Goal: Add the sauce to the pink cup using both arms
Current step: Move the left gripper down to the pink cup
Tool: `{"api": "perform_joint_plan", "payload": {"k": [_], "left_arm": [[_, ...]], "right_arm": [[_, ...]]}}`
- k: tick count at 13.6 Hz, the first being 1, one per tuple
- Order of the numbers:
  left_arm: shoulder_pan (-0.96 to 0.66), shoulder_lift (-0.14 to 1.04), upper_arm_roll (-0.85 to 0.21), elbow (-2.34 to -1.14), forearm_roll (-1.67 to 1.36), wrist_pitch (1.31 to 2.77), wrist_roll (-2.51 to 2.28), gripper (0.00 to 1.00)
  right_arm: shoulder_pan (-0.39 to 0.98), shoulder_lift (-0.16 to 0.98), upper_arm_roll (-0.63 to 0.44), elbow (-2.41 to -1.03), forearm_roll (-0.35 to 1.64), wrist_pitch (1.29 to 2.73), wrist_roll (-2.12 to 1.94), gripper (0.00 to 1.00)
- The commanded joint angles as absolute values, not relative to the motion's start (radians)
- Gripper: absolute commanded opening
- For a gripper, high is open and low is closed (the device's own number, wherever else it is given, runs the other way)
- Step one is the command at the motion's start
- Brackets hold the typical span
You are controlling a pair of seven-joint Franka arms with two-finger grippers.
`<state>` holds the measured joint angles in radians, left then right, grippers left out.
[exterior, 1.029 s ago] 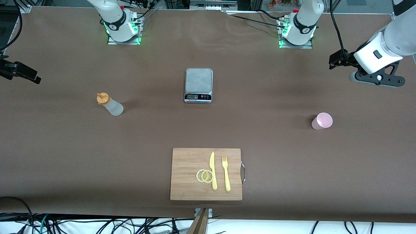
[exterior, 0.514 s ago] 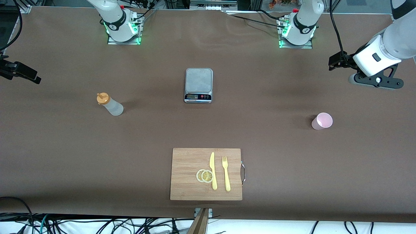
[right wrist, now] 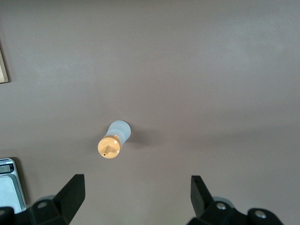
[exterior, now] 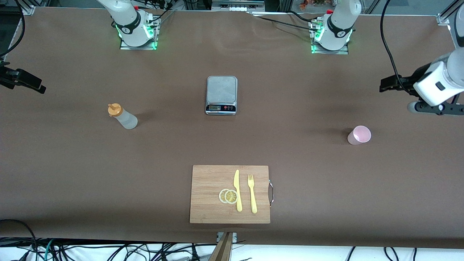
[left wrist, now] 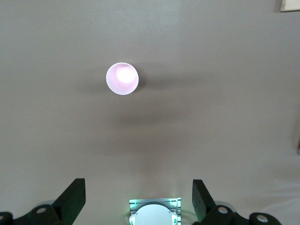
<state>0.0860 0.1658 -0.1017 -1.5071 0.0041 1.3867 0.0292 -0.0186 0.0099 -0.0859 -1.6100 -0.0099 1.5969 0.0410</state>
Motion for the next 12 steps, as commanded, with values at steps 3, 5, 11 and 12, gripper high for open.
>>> {"api": "perform_joint_plan", "payload": {"k": [3,5,11,12], "left_arm": [[0.146,0.314,-0.106,-1.463,0.031,1.483,0.040,1.00],[0.152,0.327,-0.104,-1.515,0.038,1.580,0.064,1.00],[0.189,0.327,-0.092,-1.784,0.069,1.934,0.152,1.00],[0.199,0.327,-0.091,-1.830,0.069,1.987,0.164,1.00]], "right_arm": [[-0.020,0.005,-0.083,-1.611,0.003,1.594,0.055,1.00],[-0.020,0.006,-0.083,-1.611,0.003,1.594,0.055,1.00],[-0.020,0.006,-0.083,-1.611,0.003,1.594,0.055,1.00],[-0.020,0.005,-0.083,-1.611,0.003,1.594,0.055,1.00]]}}
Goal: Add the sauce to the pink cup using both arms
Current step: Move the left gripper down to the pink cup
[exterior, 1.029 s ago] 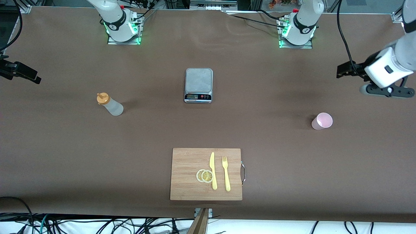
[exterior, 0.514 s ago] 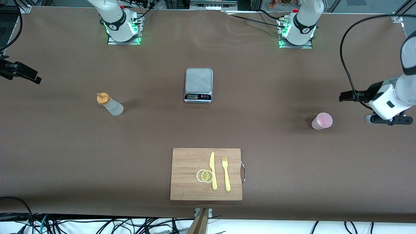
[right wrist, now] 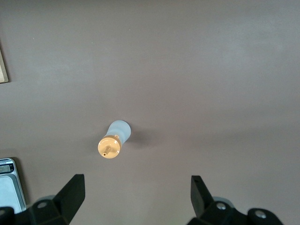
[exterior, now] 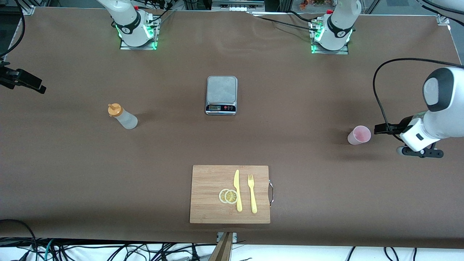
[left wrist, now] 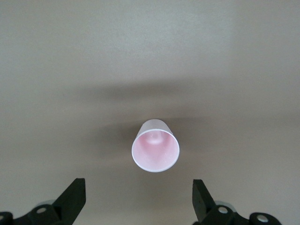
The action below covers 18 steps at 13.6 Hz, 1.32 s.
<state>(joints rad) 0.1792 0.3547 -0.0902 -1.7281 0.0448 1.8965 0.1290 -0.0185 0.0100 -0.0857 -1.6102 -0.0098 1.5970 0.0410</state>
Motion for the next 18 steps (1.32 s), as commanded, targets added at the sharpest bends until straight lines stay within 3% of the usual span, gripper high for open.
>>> {"api": "perform_joint_plan", "payload": {"k": [1,6,12,14,16,18], "left_arm": [[0.205,0.325,-0.091,-1.873,0.069,2.043,0.172,0.99],[0.206,0.321,-0.074,-2.031,0.069,2.212,0.176,0.98],[0.202,0.331,-0.071,-2.112,0.069,2.365,0.179,0.95],[0.202,0.345,-0.071,-2.112,0.069,2.372,0.179,0.90],[0.202,0.347,-0.071,-2.112,0.071,2.372,0.179,0.76],[0.201,0.347,-0.071,-2.112,0.069,2.372,0.179,0.45]], "right_arm": [[-0.020,0.006,-0.083,-1.611,0.003,1.594,0.055,1.00],[-0.020,0.005,-0.083,-1.611,0.003,1.594,0.055,1.00],[-0.020,0.006,-0.083,-1.611,0.003,1.592,0.055,1.00],[-0.020,0.006,-0.083,-1.611,0.003,1.592,0.055,1.00],[-0.020,0.006,-0.083,-1.611,0.003,1.592,0.055,1.00],[-0.020,0.005,-0.083,-1.611,0.003,1.589,0.055,1.00]]}}
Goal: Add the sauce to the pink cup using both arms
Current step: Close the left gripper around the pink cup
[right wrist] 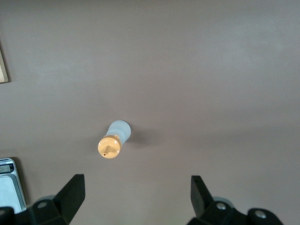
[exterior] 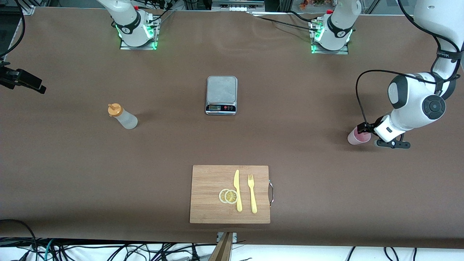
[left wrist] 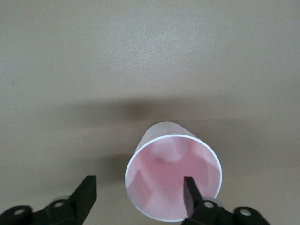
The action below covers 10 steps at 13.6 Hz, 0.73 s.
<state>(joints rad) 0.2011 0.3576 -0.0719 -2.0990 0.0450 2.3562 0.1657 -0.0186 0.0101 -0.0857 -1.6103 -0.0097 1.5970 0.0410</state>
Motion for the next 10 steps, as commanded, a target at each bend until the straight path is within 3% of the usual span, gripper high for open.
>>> {"api": "perform_joint_plan", "payload": {"k": [1,3,10], "left_arm": [[0.201,0.348,-0.069,-2.111,0.069,2.372,0.178,0.25],[0.201,0.353,-0.069,-2.109,0.069,2.373,0.179,0.00],[0.198,0.359,-0.069,-2.092,0.067,2.375,0.178,0.00]], "right_arm": [[-0.020,0.005,-0.083,-1.611,0.003,1.591,0.055,1.00],[-0.020,0.005,-0.083,-1.611,0.003,1.589,0.055,1.00],[-0.020,0.005,-0.081,-1.611,0.003,1.592,0.055,1.00]]}}
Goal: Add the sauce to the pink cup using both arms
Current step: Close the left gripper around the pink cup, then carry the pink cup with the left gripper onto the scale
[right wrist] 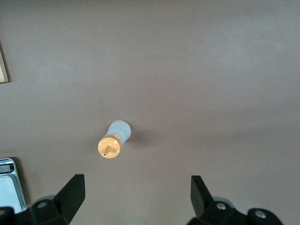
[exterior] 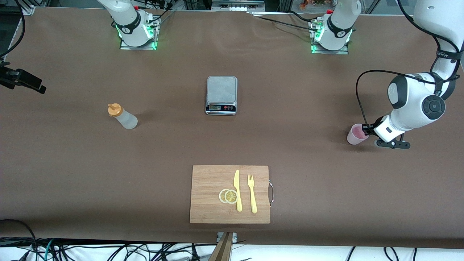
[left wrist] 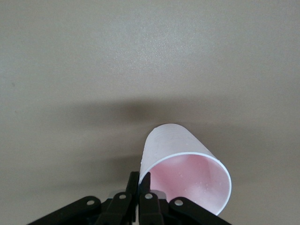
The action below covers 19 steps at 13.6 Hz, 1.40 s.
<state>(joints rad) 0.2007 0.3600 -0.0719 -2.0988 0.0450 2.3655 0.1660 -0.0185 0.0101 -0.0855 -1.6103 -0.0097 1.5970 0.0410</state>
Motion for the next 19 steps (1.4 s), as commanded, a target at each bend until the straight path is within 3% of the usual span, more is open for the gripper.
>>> {"api": "perform_joint_plan", "payload": {"k": [1,4,9,15,19], "left_arm": [[0.196,0.356,-0.069,-2.080,0.064,2.364,0.173,0.00],[0.138,0.331,-0.080,-2.037,0.051,2.288,0.157,0.00],[-0.121,0.284,-0.101,-1.951,-0.112,2.070,-0.094,0.00],[-0.521,0.290,-0.104,-1.925,-0.250,2.075,-0.458,0.00],[-0.675,0.360,-0.104,-1.867,-0.320,2.107,-0.592,0.00]], "right_arm": [[-0.020,0.005,-0.081,-1.611,0.003,1.592,0.055,1.00],[-0.020,0.005,-0.081,-1.611,0.003,1.592,0.055,1.00],[-0.020,0.005,-0.081,-1.611,0.003,1.592,0.055,1.00],[-0.020,0.005,-0.081,-1.611,0.006,1.592,0.055,1.00],[-0.020,0.005,-0.080,-1.611,0.006,1.592,0.055,1.00]]}}
